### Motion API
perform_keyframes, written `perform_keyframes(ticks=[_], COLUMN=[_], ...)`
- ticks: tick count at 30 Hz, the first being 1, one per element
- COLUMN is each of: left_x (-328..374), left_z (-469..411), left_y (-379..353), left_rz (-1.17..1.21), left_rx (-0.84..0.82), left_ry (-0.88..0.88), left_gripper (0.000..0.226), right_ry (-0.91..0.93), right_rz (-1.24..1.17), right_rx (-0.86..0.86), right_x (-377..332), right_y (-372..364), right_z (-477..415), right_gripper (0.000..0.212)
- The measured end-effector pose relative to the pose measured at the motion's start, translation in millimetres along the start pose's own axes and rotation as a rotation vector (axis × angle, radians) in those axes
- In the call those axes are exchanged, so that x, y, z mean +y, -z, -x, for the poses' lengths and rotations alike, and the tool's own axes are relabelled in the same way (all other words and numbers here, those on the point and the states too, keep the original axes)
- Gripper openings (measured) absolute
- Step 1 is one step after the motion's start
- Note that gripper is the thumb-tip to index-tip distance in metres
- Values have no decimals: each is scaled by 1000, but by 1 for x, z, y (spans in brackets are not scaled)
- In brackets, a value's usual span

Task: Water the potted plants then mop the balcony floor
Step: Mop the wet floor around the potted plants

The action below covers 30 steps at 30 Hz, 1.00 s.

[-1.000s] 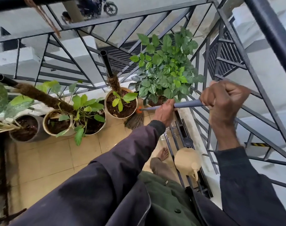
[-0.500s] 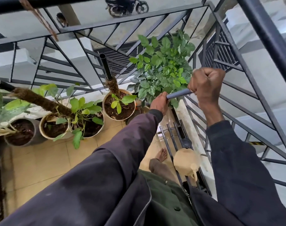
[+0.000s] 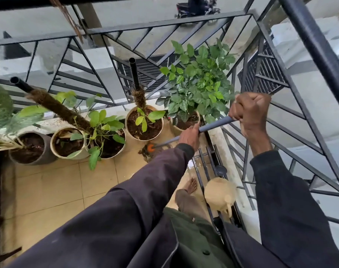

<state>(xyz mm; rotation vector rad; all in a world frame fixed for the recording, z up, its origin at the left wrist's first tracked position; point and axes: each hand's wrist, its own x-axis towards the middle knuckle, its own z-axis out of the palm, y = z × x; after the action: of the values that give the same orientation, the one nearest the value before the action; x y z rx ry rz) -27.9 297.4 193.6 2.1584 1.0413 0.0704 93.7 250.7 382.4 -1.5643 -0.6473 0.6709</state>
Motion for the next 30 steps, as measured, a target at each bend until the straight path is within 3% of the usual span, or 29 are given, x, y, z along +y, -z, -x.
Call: perform_keyframes(ticks=[10, 14, 19, 22, 26, 30], left_x=[-34, -15, 24, 28, -2, -22], left_z=[59, 55, 30, 6, -27, -42], left_y=[-8, -6, 4, 2, -5, 0], left_rz=[-43, 26, 121, 169, 225, 202], left_rx=[-45, -53, 6, 24, -73, -124], left_ry=[41, -58, -151, -147, -67, -111], left_gripper=[11, 12, 13, 19, 30, 24], right_ry=[-58, 29, 183, 204, 117, 146], right_rz=[-152, -191, -235, -164, 56, 67], right_rx=[-39, 46, 69, 143, 228, 219], right_x=[24, 1, -38, -34, 6, 16], right_y=[-10, 6, 15, 5, -21, -28], right_z=[54, 53, 37, 27, 30, 20], right_gripper=[60, 44, 40, 36, 28, 29])
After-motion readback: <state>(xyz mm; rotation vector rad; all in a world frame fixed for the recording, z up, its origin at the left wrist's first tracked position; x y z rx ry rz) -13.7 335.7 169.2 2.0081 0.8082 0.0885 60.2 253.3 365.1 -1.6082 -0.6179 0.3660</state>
